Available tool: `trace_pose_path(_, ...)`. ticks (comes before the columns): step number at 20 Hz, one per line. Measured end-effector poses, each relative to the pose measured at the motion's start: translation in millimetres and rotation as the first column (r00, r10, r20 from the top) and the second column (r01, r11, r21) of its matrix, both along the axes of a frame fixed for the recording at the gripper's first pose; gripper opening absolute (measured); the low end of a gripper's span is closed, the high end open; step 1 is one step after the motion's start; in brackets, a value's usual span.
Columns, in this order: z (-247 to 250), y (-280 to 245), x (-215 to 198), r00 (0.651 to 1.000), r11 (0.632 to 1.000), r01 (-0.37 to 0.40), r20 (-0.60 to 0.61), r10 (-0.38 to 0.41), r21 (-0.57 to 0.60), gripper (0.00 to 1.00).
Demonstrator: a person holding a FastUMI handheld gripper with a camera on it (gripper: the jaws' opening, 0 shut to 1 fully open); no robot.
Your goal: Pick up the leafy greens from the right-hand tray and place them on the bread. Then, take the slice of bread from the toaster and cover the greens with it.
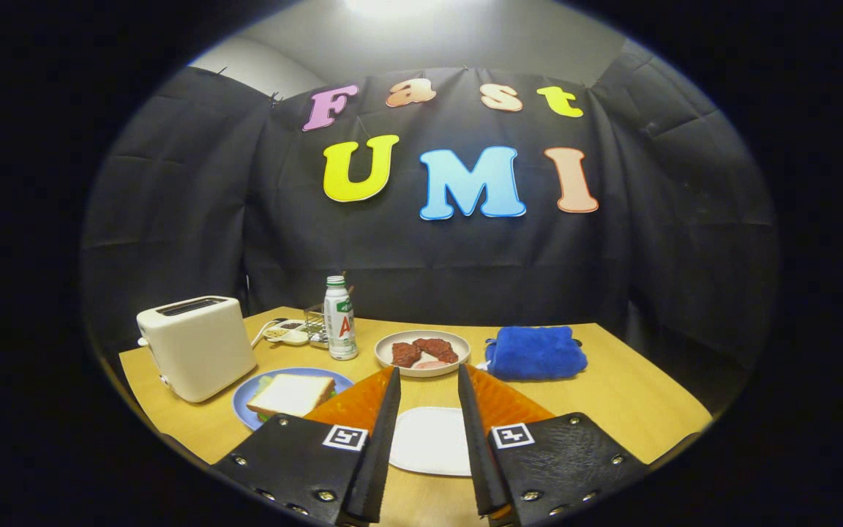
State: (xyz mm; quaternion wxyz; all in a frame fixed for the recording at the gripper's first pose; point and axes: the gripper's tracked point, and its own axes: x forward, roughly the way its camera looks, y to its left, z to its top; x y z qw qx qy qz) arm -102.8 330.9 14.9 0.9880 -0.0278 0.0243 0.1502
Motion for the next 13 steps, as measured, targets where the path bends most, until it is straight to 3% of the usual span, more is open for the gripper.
trace_pose_path(3,0.2,-45.6,-5.9,0.999,1.0,0.03,0.013,-0.03,-0.006,0.47)
trace_pose_path(7,-0.6,-95.4,-3.1,1.0,0.996,0.014,0.002,-0.014,0.09,0.47)
trace_pose_path(13,7.6,-185.1,11.2,0.988,0.997,0.073,0.134,-0.075,0.022,0.47)
